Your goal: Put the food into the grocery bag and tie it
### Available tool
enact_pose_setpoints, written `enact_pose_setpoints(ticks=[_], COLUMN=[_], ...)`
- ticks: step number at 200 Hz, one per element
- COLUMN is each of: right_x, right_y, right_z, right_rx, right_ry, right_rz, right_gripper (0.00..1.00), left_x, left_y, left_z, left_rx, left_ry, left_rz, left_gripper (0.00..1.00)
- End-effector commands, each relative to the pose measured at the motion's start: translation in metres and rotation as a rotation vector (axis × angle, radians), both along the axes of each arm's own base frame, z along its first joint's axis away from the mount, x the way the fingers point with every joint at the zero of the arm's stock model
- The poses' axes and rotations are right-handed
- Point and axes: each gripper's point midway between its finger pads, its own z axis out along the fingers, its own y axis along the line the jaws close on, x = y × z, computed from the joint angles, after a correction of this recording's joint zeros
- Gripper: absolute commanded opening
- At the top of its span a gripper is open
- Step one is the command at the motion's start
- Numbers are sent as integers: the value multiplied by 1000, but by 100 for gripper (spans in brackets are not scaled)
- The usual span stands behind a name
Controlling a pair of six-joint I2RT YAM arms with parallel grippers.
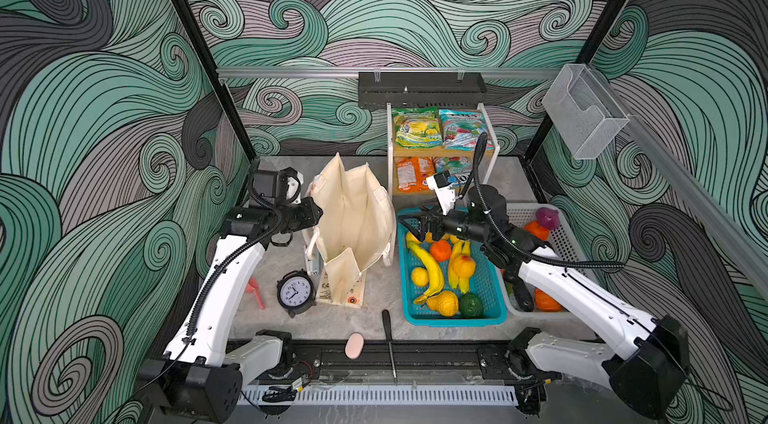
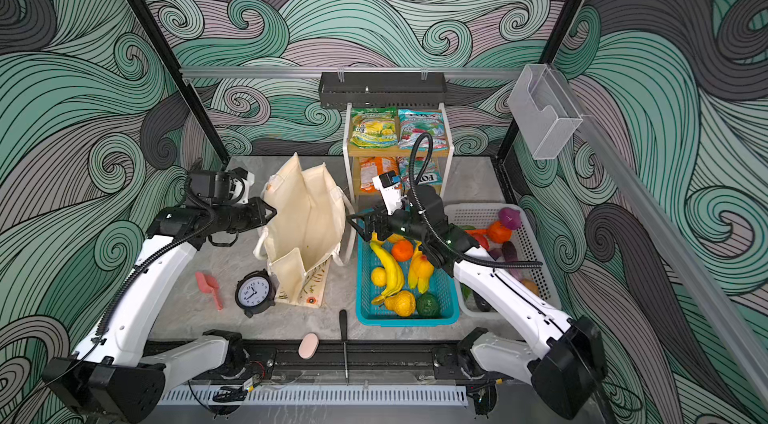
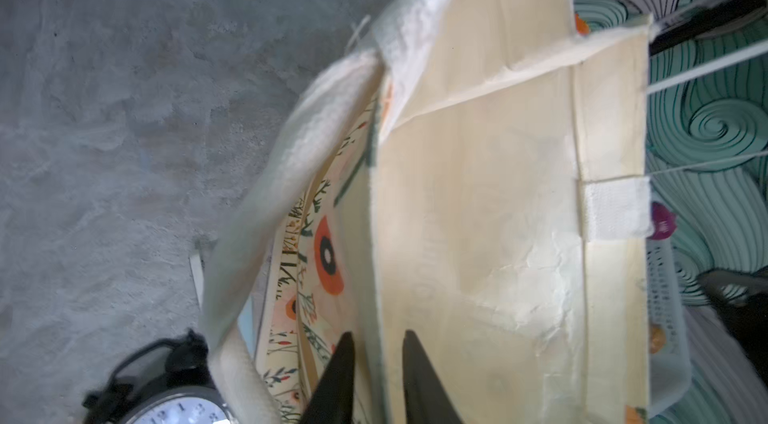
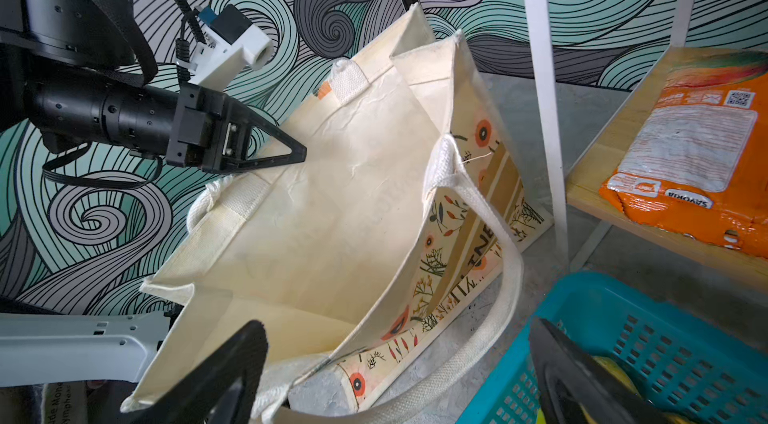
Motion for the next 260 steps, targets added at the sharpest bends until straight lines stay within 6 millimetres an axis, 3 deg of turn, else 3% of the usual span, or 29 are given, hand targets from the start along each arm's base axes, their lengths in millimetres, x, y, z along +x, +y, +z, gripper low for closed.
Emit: enact_pose_setpoints(ticks=[1, 37, 66, 73, 82, 94, 113, 133, 140, 177, 199, 260], right_x=[8, 0, 1, 2, 4, 9, 13, 19, 20, 18, 18, 12], right_y=[-5, 6, 23, 27, 35, 47, 59, 57, 53, 30, 15, -30], right_z=[-1, -18, -33, -37, -40, -42, -47, -47, -45, -28, -32, -39], right_rx=[-44, -215, -306, -309, -294, -262, -247, -263, -271, -350, -439, -512], right_ry=[76, 123, 161, 174, 185, 190, 219, 206, 195, 131, 152, 228], right_rz=[-105, -152, -181, -181, -175, -172, -159, -188, -200, -232, -231, -248], right_gripper=[100, 100, 98, 94, 87, 75, 52, 14, 0, 0, 0, 0], left_x=[2, 9, 15, 16, 18, 20, 22, 22, 22, 22, 19, 3], left_y=[1, 27, 15, 12, 10, 11, 6, 1, 2, 31, 49, 70], left_z=[13, 15, 0, -1, -1, 0, 4, 8, 8, 9, 11, 5], left_rx=[1, 190, 160, 154, 153, 157, 128, 93, 101, 231, 300, 378], left_ry=[-63, -80, -39, -41, -47, -57, -75, -92, -88, -96, -106, -62], left_rz=[-6, 33, -25, -41, -50, -49, -57, -65, -63, 48, 115, 166], left_gripper=[45, 73, 69, 61, 41, 25, 18, 0, 0, 0, 0, 0])
